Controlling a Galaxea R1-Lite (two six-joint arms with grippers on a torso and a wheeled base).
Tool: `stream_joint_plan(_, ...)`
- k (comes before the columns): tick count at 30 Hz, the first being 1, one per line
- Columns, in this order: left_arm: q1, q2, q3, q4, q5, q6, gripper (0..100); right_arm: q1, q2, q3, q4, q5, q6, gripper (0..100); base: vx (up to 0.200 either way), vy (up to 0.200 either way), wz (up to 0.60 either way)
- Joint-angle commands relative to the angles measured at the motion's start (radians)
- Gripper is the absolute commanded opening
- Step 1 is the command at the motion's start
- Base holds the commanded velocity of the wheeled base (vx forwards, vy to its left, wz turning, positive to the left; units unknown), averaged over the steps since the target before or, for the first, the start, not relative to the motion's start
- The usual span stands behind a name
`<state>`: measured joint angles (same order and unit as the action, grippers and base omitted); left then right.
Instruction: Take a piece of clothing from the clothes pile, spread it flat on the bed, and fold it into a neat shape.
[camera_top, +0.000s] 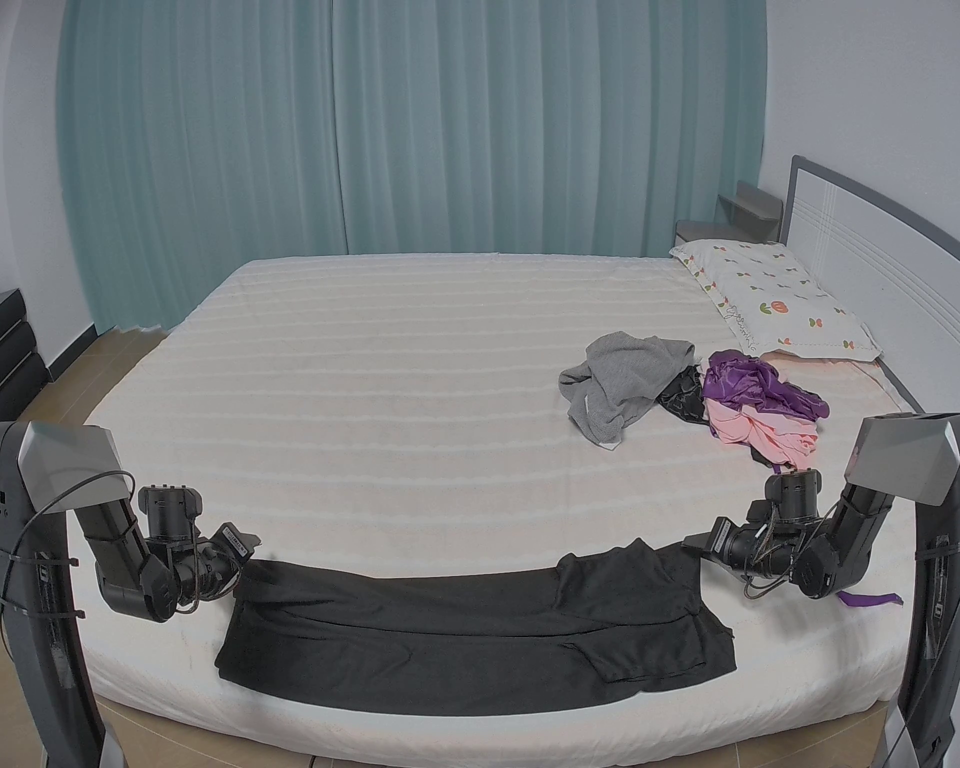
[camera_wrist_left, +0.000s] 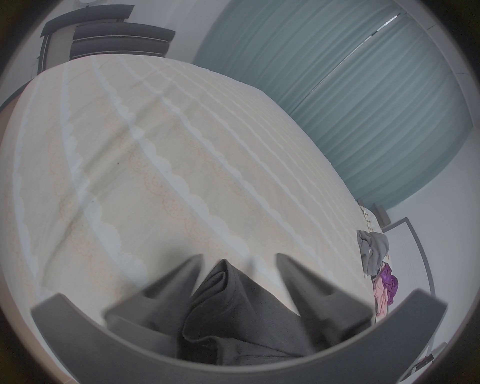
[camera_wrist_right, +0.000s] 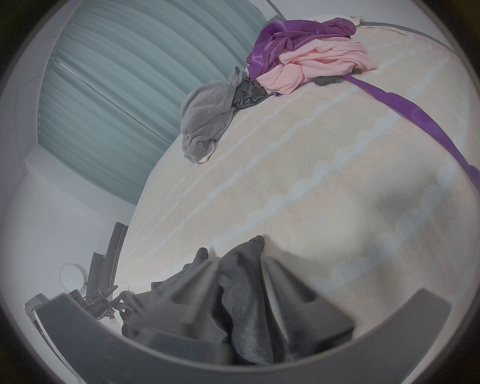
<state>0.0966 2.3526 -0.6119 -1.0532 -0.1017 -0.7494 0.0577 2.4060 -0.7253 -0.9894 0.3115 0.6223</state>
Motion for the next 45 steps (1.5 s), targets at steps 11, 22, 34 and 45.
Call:
stream_joint_plan(11, -0.011, -0.216, 0.166, 0.010, 0.013, -0.056, 100, 0.019, -0.219, 0.155, -0.014, -0.048, 0.177, 100, 0.000, 0.000, 0.00)
stream_joint_plan(22, -0.095, -0.177, 0.201, 0.010, 0.092, -0.053, 100, 0.094, -0.189, 0.225, -0.022, -0.163, 0.257, 100, 0.000, 0.000, 0.00)
stream_joint_plan(34, -0.129, -0.139, 0.218, 0.007, 0.226, 0.001, 0, 0.134, -0.235, 0.273, 0.012, -0.253, 0.257, 100, 0.000, 0.000, 0.00)
stream_joint_plan(45, -0.178, -0.219, 0.216, -0.002, 0.309, -0.013, 0, 0.246, -0.205, 0.247, 0.047, -0.339, 0.306, 100, 0.000, 0.000, 0.00)
